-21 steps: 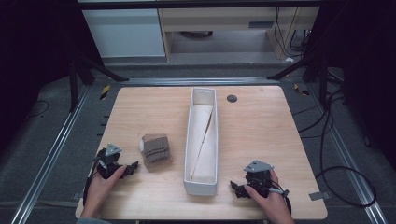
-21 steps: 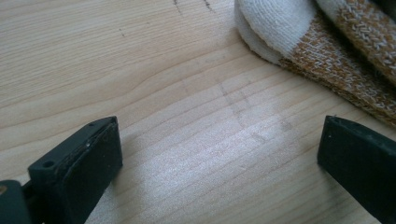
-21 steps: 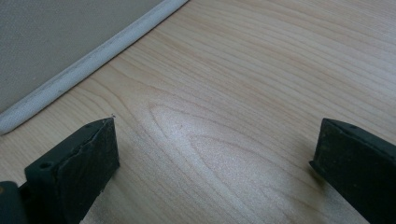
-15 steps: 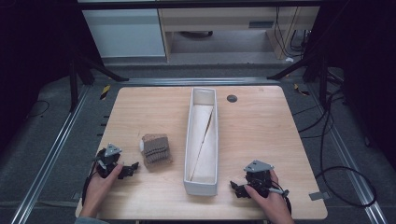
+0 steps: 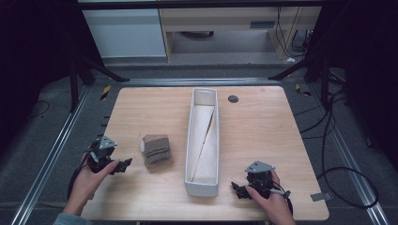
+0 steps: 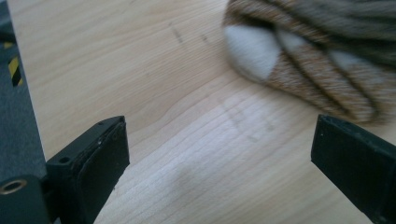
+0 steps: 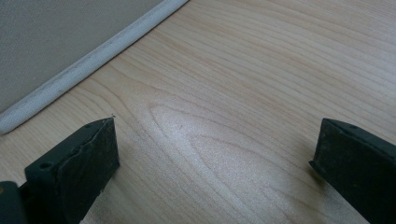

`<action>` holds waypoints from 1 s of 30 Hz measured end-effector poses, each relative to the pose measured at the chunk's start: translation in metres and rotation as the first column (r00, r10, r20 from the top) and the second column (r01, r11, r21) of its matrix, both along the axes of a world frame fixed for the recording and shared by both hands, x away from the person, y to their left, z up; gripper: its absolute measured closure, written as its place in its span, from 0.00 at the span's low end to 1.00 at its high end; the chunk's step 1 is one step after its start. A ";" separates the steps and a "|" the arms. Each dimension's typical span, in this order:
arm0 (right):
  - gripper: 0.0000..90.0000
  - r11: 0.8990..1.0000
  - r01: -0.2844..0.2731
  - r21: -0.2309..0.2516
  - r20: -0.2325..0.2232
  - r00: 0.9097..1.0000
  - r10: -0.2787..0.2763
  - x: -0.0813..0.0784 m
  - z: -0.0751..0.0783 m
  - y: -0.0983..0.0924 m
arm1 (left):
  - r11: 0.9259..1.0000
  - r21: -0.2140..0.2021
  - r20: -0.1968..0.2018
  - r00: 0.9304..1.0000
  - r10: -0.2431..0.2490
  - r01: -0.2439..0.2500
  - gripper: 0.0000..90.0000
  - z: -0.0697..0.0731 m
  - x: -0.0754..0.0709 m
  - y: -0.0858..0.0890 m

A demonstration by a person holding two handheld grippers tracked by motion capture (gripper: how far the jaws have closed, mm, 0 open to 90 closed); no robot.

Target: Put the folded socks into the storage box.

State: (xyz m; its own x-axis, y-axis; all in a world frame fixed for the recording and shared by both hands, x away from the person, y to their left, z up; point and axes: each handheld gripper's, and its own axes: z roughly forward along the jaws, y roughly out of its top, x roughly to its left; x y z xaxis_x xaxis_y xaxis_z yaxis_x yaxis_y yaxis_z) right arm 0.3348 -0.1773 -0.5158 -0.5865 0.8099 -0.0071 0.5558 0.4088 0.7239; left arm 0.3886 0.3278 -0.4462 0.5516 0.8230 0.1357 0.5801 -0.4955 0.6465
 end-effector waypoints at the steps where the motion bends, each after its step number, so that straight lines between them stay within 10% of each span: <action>1: 0.00 1.000 0.000 0.000 0.000 1.000 0.000 0.000 0.000 0.000 | 0.998 0.031 -0.005 0.999 -0.050 0.051 0.04 0.009 -0.002 -0.009; 8: 0.00 1.000 0.001 0.000 0.000 1.000 -0.001 0.000 0.000 0.000 | 0.977 0.101 -0.057 0.981 -0.184 0.189 0.07 0.028 -0.002 -0.041; 16: 0.00 1.000 0.000 0.000 0.000 1.000 0.000 0.000 0.000 0.000 | 0.922 0.247 -0.120 0.954 -0.276 0.298 0.07 0.046 0.004 -0.071; 30: 0.00 1.000 0.001 -0.001 0.000 1.000 -0.001 0.000 0.000 0.000 | 0.871 0.298 -0.209 0.917 -0.340 0.391 0.07 0.064 0.028 -0.100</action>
State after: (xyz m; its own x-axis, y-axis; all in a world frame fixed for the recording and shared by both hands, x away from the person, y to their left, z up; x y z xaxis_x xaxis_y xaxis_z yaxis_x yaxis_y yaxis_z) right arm 0.3348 -0.1773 -0.5158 -0.5859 0.8103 -0.0076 0.5562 0.4090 0.7235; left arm 0.4161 0.2278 -0.3823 0.8385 0.4810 0.2559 0.3905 -0.8581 0.3333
